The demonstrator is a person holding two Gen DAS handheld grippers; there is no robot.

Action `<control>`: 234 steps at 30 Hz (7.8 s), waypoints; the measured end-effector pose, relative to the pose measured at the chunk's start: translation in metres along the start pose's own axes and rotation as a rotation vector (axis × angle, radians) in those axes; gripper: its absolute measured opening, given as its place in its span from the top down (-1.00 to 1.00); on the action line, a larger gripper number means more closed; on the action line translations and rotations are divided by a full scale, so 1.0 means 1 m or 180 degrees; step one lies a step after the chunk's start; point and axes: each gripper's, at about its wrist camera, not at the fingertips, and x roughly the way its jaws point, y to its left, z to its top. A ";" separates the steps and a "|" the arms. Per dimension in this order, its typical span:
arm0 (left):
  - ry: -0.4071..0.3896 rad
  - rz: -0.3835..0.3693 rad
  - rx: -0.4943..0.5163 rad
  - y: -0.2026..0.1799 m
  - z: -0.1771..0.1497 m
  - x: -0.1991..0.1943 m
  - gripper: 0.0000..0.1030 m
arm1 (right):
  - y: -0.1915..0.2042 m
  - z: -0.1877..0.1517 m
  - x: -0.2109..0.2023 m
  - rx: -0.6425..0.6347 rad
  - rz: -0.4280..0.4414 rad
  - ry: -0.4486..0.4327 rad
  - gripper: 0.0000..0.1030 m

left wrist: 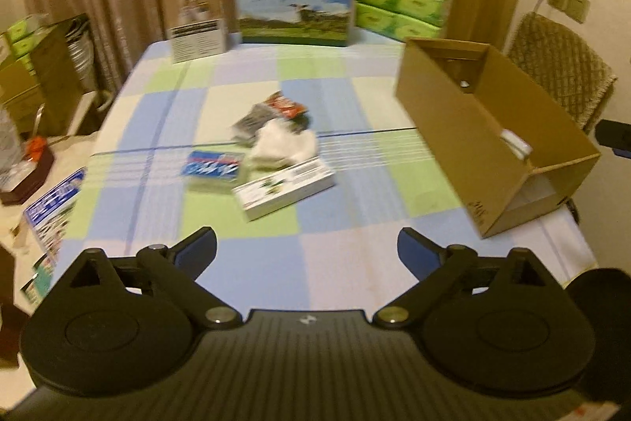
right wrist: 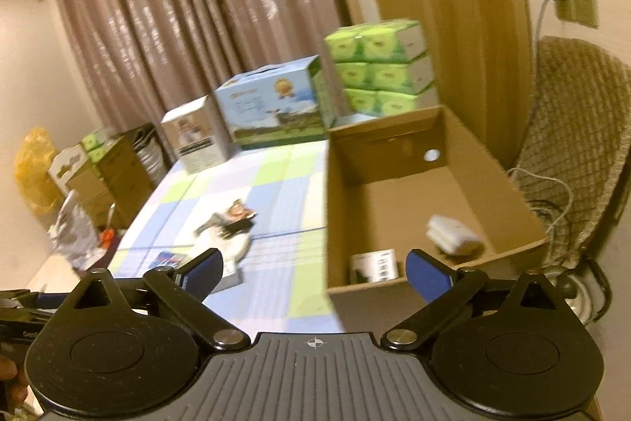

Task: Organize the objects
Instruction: 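Withdraw both tools from the box back over the table, then grasp the white ointment box with the right tool, then grasp the blue floss box with the left tool while the right tool holds the ointment box, then carry the floss box and ointment box into the cardboard box and open both tools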

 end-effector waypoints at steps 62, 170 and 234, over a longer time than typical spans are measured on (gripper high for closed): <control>0.0331 0.0290 -0.0070 0.119 0.002 0.116 -0.97 | 0.146 -0.059 0.255 -0.2784 0.1167 0.1080 -0.54; -0.0021 -0.0272 0.0363 -0.060 0.016 0.026 -0.61 | 0.037 -0.027 0.041 -0.0516 -0.0162 0.0214 0.32; -0.0083 -0.0718 0.0682 -0.192 0.103 0.115 -0.75 | -0.129 0.053 0.066 0.0026 -0.0679 0.0089 0.31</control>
